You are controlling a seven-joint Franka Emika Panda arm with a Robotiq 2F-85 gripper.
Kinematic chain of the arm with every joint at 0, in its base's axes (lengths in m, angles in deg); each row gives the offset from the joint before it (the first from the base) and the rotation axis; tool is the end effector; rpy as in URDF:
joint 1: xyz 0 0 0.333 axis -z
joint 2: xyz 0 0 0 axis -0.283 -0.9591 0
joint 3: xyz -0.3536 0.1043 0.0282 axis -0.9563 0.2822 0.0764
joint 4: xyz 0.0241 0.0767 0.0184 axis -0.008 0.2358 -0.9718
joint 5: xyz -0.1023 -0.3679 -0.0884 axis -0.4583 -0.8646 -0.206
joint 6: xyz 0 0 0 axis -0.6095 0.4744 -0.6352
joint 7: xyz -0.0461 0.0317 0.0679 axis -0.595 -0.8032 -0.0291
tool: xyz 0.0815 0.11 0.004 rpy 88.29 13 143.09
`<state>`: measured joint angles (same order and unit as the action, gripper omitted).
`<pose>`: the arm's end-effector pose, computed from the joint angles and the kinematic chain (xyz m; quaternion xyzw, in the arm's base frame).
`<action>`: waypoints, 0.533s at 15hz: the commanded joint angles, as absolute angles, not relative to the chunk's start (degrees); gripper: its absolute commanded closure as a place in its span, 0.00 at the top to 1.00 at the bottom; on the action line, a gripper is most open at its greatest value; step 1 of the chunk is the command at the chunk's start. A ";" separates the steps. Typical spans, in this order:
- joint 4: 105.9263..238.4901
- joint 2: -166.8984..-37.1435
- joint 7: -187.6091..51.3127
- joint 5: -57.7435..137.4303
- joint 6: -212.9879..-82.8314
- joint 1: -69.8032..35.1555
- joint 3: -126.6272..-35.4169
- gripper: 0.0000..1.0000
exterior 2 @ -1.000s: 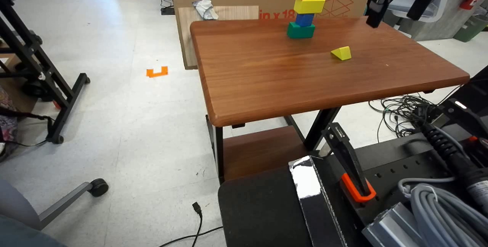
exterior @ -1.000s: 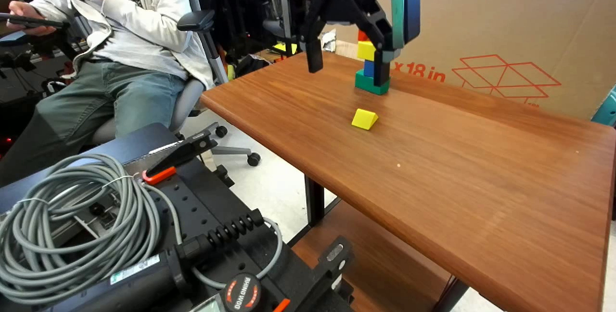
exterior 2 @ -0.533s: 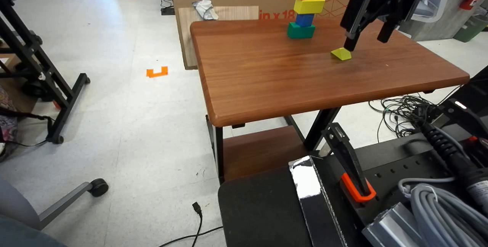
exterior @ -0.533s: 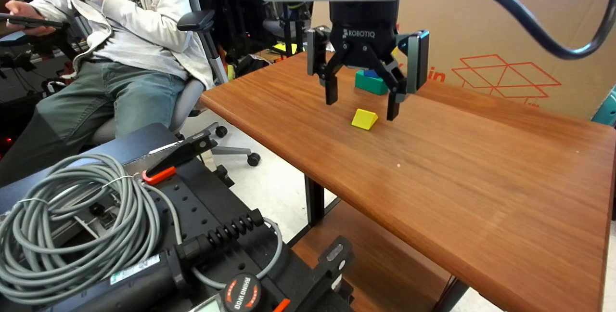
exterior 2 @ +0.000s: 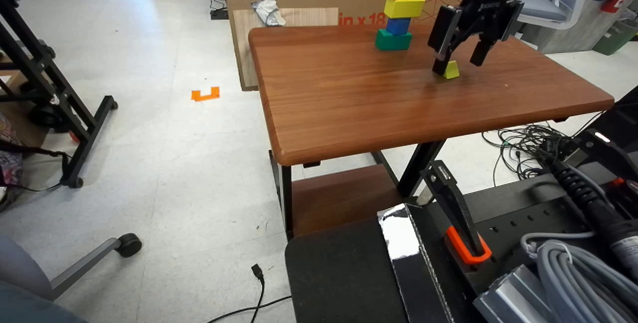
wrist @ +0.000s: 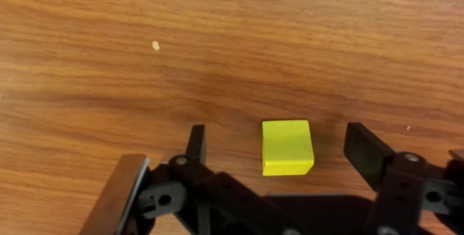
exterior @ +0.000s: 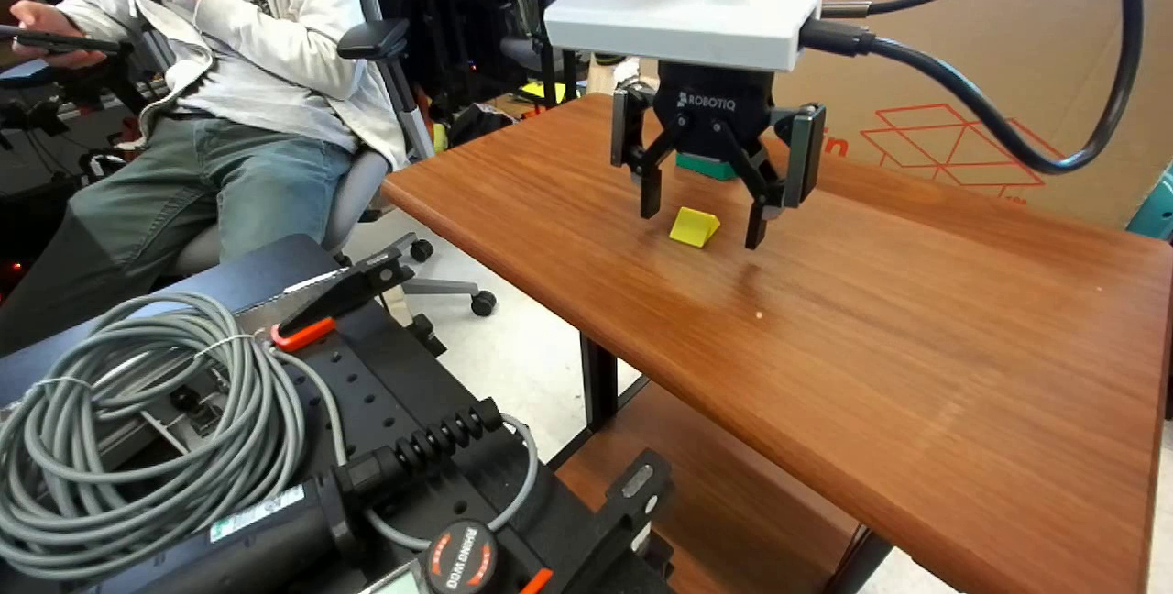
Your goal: Put the triangular block on the top of the tower
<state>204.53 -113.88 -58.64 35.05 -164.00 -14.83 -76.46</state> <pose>0.5768 -0.0089 0.1748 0.9950 0.0928 -0.0221 0.0282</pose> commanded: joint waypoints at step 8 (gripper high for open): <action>204.29 -112.23 -57.37 39.32 -162.48 -14.24 -74.10 0.12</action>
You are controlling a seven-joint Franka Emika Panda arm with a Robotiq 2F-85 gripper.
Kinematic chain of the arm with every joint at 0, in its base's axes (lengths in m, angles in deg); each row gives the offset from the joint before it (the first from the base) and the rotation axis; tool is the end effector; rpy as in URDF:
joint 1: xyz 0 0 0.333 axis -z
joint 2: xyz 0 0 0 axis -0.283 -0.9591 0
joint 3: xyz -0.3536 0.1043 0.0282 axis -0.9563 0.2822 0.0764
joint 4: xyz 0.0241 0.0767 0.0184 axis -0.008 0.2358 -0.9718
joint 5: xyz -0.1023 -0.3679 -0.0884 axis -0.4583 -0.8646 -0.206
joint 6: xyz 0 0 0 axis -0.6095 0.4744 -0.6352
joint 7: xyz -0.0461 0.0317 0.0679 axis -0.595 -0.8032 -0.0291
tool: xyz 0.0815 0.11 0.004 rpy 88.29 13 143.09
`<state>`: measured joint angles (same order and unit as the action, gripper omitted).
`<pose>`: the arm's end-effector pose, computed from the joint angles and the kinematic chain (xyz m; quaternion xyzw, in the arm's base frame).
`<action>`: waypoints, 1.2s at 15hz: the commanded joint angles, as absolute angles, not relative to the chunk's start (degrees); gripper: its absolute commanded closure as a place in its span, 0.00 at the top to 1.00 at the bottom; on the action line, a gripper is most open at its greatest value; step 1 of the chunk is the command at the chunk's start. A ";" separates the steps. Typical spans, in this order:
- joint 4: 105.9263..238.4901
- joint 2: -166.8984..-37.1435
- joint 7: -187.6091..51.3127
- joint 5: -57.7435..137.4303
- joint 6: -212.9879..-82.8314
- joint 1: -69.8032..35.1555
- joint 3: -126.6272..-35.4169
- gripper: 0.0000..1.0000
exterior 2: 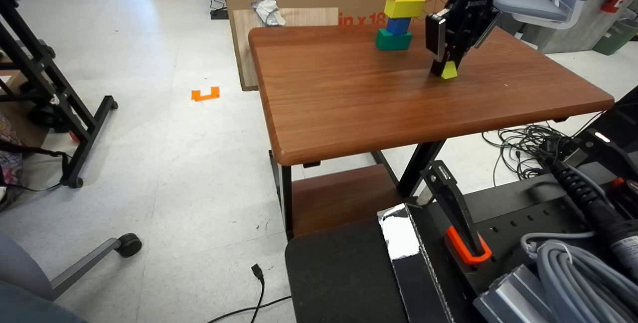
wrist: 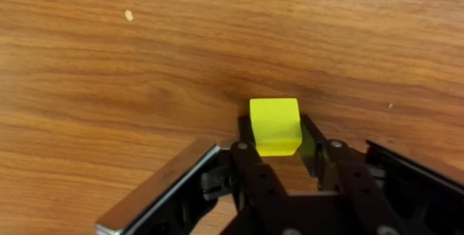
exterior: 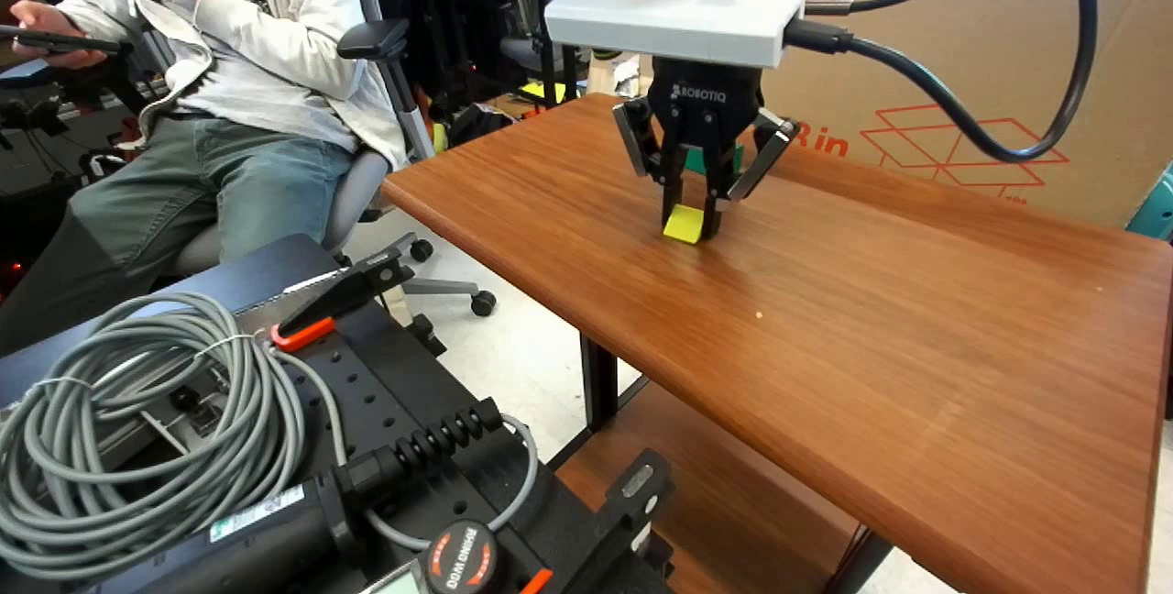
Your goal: Put the triangular block on the top of the tower
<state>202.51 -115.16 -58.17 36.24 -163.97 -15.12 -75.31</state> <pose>0.5888 0.0055 0.1736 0.9948 0.0988 -0.0150 0.0191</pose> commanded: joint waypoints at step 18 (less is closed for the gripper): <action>207.96 -91.74 -65.19 44.53 -153.70 -15.40 -75.77 0.08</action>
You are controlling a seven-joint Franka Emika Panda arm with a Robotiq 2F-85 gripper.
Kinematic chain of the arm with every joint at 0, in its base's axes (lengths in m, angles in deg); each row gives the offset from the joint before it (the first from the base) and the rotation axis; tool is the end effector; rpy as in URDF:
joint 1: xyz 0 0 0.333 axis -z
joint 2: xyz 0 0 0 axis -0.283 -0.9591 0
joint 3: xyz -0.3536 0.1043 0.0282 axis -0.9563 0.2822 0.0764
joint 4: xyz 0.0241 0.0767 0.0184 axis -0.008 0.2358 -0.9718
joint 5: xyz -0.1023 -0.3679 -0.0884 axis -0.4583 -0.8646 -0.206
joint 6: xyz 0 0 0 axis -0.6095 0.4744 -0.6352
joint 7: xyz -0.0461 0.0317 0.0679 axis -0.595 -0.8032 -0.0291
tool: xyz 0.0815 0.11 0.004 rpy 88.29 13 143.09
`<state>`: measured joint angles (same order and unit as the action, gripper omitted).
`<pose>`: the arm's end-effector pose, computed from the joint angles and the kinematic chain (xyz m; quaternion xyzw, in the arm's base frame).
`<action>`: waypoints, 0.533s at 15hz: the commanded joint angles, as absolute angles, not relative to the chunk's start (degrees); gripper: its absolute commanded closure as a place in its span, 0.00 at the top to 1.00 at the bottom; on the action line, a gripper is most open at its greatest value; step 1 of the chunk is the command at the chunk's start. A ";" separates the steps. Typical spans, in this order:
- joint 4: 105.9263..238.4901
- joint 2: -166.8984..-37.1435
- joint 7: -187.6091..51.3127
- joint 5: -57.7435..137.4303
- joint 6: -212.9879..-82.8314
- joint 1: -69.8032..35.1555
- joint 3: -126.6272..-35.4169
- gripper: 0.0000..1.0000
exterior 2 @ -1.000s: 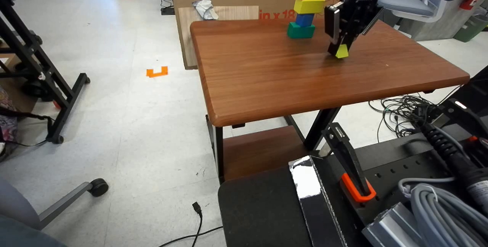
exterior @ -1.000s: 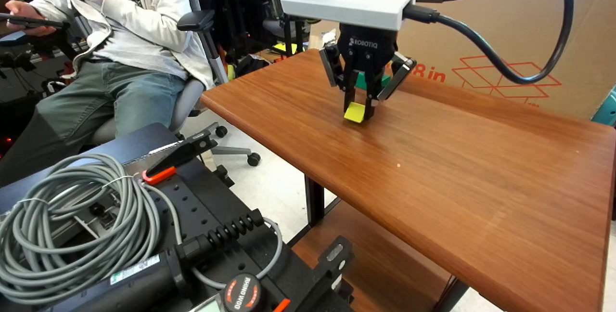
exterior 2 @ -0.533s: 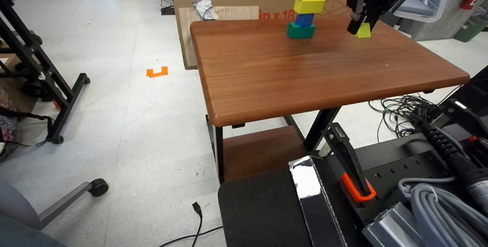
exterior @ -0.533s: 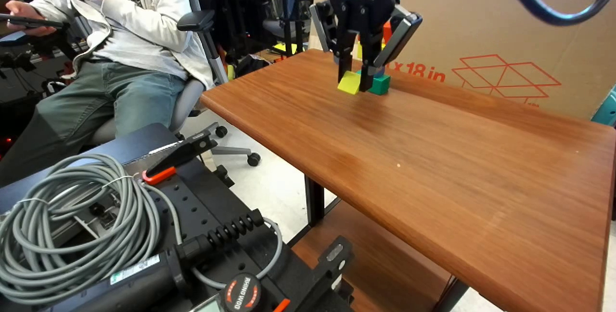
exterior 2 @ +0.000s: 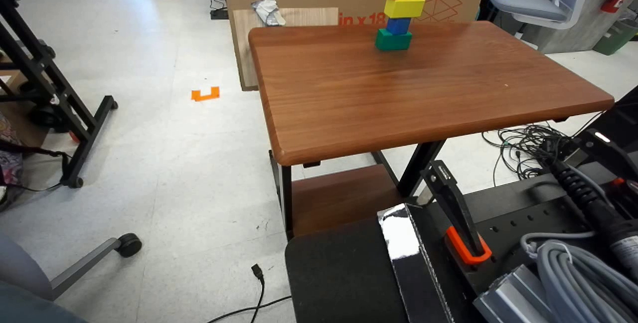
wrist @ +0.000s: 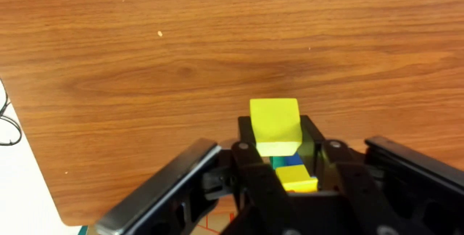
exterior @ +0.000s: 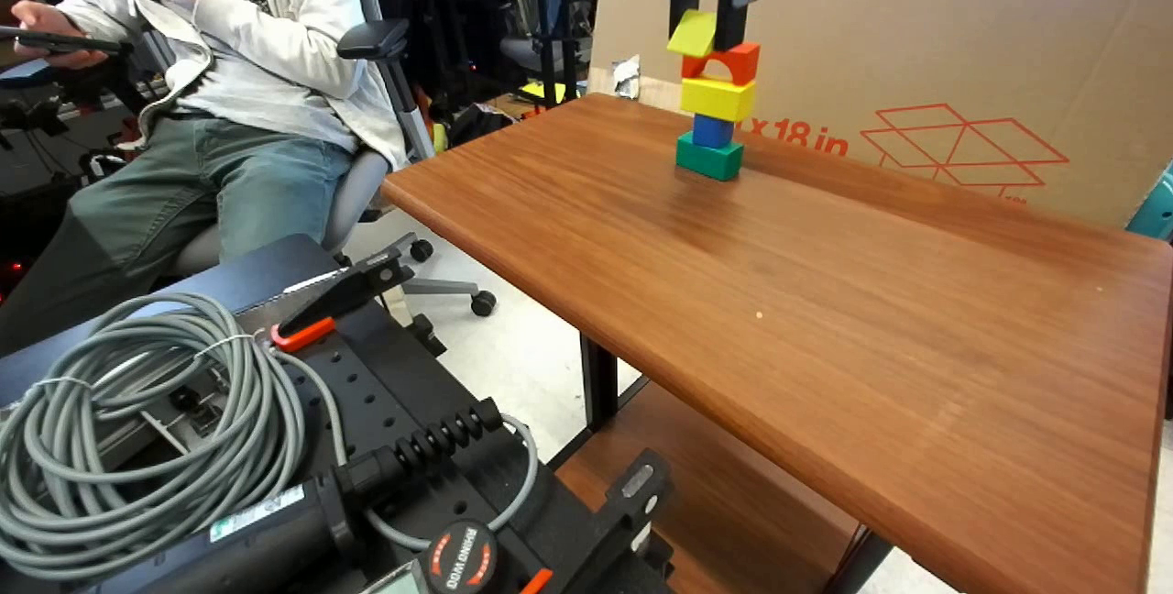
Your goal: Put the triangular block on the top of the tower
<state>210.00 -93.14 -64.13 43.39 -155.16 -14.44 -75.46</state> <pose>0.5460 -0.0038 0.3299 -0.9993 0.0128 -0.0353 0.0052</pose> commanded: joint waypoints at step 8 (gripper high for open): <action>201.98 -95.20 -66.86 42.05 -156.53 -18.29 -74.92 0.08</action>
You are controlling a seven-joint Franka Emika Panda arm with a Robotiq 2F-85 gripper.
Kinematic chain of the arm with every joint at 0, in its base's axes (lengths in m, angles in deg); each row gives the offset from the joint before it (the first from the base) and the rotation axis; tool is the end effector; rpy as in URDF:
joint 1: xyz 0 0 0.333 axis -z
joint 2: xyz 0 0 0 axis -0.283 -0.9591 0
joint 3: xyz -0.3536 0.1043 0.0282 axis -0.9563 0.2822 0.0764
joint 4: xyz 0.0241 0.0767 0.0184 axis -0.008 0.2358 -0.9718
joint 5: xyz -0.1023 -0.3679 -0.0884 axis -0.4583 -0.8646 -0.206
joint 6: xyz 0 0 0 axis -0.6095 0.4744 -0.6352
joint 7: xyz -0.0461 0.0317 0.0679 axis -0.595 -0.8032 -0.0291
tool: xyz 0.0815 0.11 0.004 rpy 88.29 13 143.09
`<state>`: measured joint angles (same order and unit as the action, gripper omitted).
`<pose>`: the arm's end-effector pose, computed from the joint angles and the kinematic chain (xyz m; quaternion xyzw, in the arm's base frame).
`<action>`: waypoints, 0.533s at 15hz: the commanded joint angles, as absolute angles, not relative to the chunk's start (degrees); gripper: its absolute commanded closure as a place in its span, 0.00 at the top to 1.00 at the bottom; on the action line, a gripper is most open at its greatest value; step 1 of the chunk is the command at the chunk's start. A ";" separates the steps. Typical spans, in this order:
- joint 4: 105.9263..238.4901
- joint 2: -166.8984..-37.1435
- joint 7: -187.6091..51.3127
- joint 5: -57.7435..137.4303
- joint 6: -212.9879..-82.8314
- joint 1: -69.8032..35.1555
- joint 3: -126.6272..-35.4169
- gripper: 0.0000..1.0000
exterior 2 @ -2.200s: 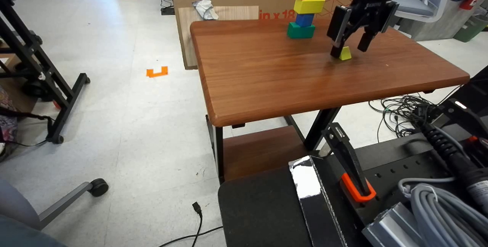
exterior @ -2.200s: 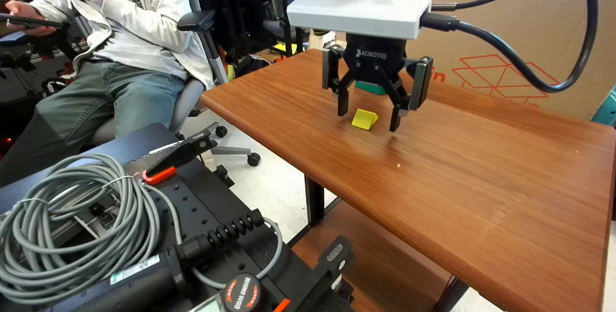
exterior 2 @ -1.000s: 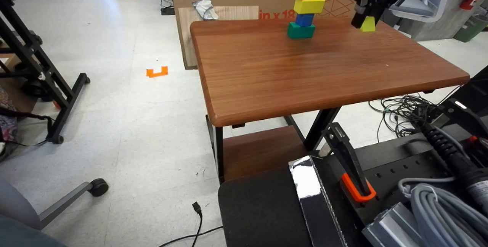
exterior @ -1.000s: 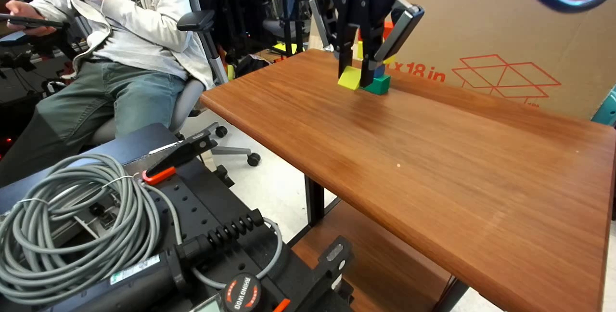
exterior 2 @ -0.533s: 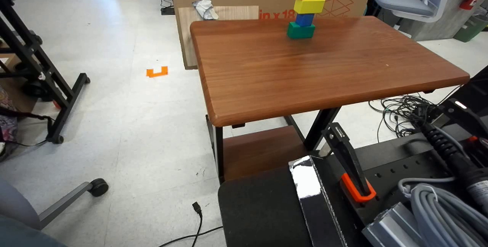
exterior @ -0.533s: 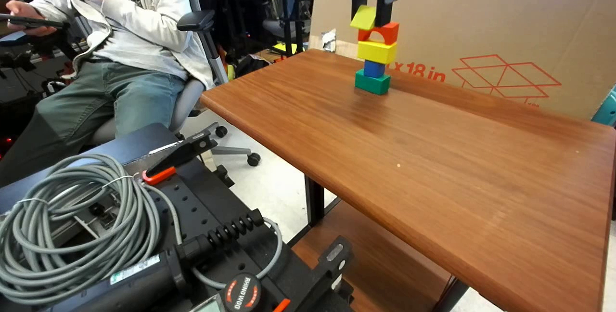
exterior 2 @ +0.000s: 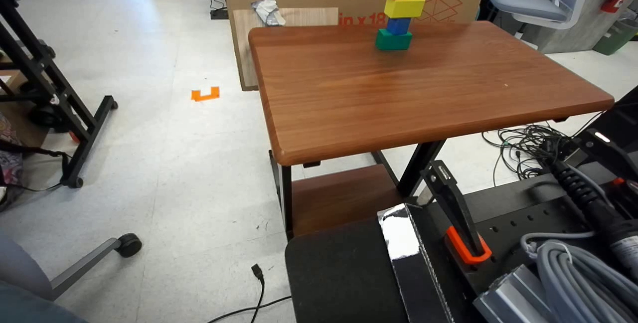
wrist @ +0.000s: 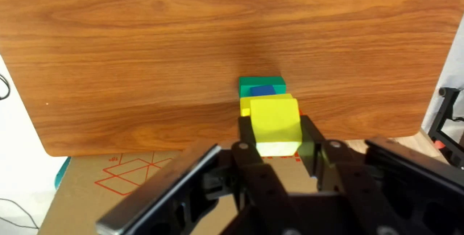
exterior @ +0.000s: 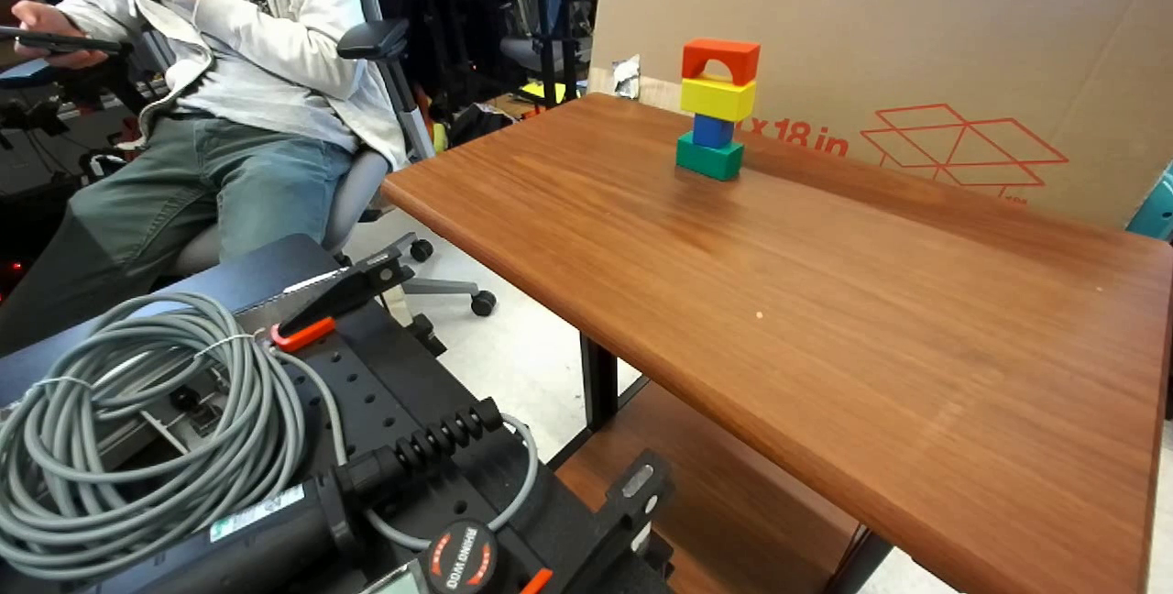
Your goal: Put the triangular block on the top of the tower
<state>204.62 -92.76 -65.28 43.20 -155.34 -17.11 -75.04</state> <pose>0.5773 0.0268 0.3746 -0.9962 -0.0053 -0.0868 0.0079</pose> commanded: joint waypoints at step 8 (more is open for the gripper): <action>194.11 -104.41 -72.05 36.99 -156.88 -20.73 -76.01 0.08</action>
<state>198.53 -100.33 -70.44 38.49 -157.07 -19.78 -75.06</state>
